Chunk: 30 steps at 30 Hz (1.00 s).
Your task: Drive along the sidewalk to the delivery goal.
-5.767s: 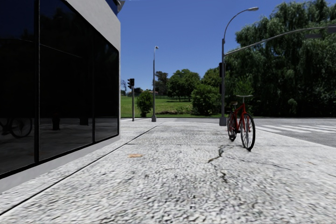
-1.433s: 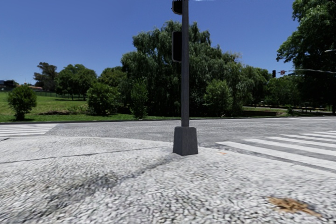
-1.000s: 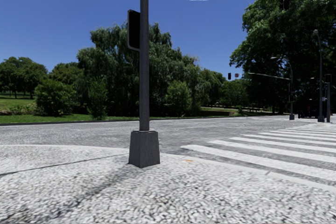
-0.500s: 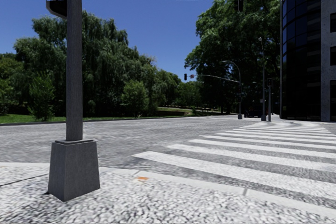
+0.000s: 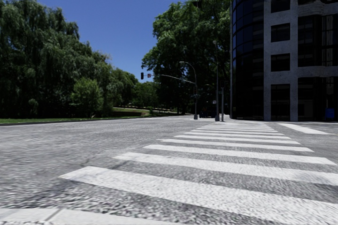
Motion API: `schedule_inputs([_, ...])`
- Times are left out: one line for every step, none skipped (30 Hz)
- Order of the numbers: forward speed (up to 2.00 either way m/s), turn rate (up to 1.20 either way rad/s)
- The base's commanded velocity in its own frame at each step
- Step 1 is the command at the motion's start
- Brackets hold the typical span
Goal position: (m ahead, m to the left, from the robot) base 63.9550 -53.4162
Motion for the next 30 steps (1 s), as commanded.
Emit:
schedule_inputs([1.57, -0.6])
schedule_inputs([1.57, -0.6])
schedule_inputs([1.57, -0.6])
schedule_inputs([1.57, -0.6])
schedule_inputs([1.57, -0.6])
schedule_inputs([1.57, -0.6])
schedule_inputs([1.57, -0.6])
schedule_inputs([1.57, -0.6])
schedule_inputs([1.57, -0.6])
schedule_inputs([1.57, -0.6])
schedule_inputs([1.57, -0.6])
schedule_inputs([1.57, -0.6])
schedule_inputs([1.57, -0.6])
schedule_inputs([1.57, -0.6])
schedule_inputs([1.57, -0.6])
schedule_inputs([1.57, -0.6])
schedule_inputs([1.57, -0.6])
schedule_inputs([1.57, -0.6])
schedule_inputs([1.57, -0.6])
schedule_inputs([1.57, -0.6])
schedule_inputs([1.57, -0.6])
schedule_inputs([1.57, -0.59])
schedule_inputs([1.58, -0.52])
schedule_inputs([1.68, -0.3])
schedule_inputs([1.68, -0.3])
schedule_inputs([1.76, -0.13])
schedule_inputs([1.81, -0.06])
schedule_inputs([1.84, -0.01])
schedule_inputs([1.89, 0.0])
schedule_inputs([1.92, 0.0])
